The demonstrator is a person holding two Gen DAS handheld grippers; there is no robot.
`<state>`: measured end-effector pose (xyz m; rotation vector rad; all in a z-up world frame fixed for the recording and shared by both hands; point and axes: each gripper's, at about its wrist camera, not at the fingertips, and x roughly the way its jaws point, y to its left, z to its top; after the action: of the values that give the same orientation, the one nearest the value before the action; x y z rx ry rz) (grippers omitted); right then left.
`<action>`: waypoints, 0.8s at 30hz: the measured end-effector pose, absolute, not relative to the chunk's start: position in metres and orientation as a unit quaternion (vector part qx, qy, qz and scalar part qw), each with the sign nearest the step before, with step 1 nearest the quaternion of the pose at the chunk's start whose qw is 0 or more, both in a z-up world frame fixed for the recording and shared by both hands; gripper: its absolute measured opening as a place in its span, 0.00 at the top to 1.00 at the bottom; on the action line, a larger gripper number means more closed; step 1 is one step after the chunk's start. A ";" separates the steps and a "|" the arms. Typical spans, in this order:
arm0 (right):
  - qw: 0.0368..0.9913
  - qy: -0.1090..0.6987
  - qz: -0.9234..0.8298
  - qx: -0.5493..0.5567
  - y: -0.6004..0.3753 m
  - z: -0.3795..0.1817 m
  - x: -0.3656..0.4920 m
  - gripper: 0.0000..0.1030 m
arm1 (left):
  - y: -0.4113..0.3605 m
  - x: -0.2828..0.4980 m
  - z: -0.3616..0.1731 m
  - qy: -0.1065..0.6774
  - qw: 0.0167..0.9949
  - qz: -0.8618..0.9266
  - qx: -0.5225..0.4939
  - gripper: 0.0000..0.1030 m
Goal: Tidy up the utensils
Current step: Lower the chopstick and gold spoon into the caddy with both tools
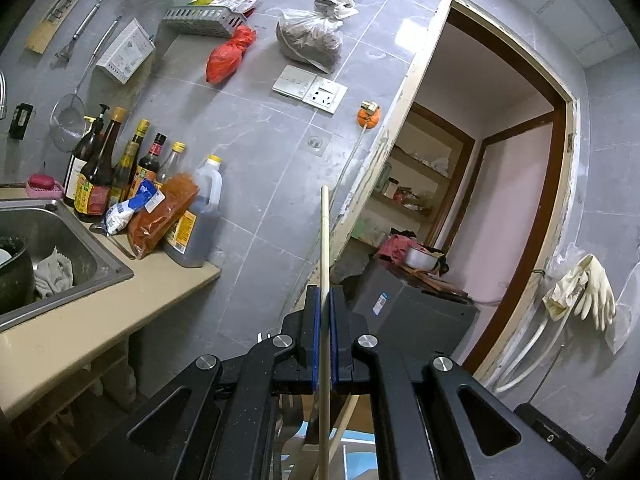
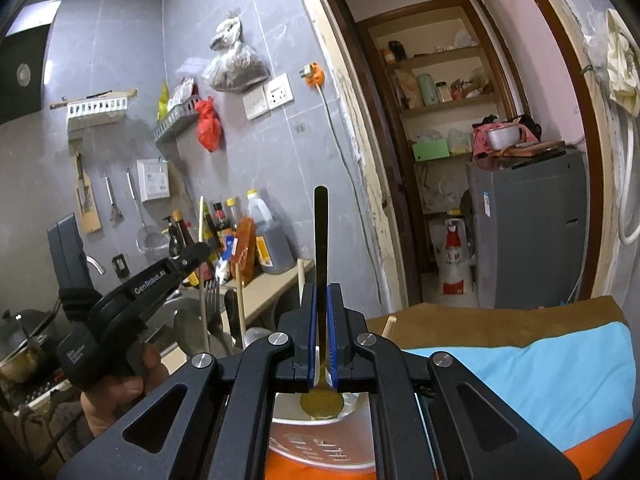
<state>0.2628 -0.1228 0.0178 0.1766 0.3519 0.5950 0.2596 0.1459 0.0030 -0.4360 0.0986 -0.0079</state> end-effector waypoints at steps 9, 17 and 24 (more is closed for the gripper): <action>0.932 0.190 0.296 0.080 -0.118 0.006 0.266 0.97 | 0.133 0.258 -0.003 0.055 0.980 -0.007 -0.192 0.98; 0.931 0.198 0.295 0.079 -0.117 0.002 0.267 0.97 | 0.130 0.256 -0.006 0.056 0.980 -0.009 -0.193 0.98; 0.931 0.199 0.298 0.074 -0.113 0.000 0.265 0.97 | 0.132 0.250 -0.007 0.046 0.980 -0.002 -0.193 0.98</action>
<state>0.2654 -0.1129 0.0002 0.1508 0.4068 0.6097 0.2502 0.1321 -0.0069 -0.3890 0.0931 -0.0038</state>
